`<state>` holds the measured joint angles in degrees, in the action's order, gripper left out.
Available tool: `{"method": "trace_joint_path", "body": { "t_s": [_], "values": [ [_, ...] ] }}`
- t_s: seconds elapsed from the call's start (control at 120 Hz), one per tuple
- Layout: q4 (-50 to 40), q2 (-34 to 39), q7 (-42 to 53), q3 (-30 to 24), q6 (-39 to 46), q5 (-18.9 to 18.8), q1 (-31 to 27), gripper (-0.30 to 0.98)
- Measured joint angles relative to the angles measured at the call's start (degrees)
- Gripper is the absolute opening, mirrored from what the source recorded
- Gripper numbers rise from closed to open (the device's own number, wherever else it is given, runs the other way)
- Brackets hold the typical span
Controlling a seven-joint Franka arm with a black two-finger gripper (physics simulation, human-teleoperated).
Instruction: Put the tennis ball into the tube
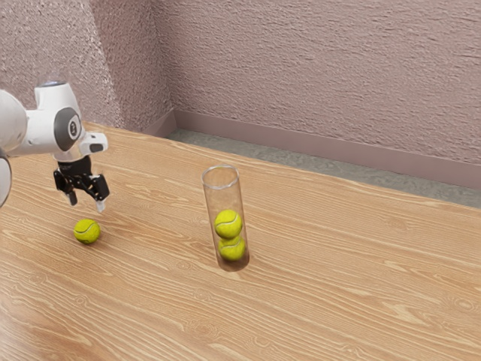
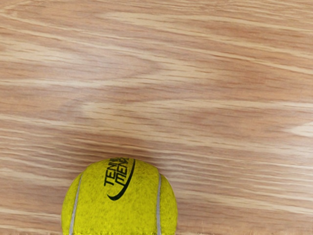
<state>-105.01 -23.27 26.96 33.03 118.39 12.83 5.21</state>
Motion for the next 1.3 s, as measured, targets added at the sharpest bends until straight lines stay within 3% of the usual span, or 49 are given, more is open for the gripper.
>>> {"method": "trace_joint_path", "body": {
  "t_s": [0.708, 1.008, 1.3],
  "values": [
    [-4.01, -6.47, 6.78, -0.68, 3.49, 7.41, -0.98, 0.68],
    [-3.87, -6.95, 8.49, -0.63, 3.71, 8.85, -0.93, 0.47],
    [-3.38, -6.23, 9.5, -0.43, 3.77, 8.5, -0.88, 0.42]
  ]
}}
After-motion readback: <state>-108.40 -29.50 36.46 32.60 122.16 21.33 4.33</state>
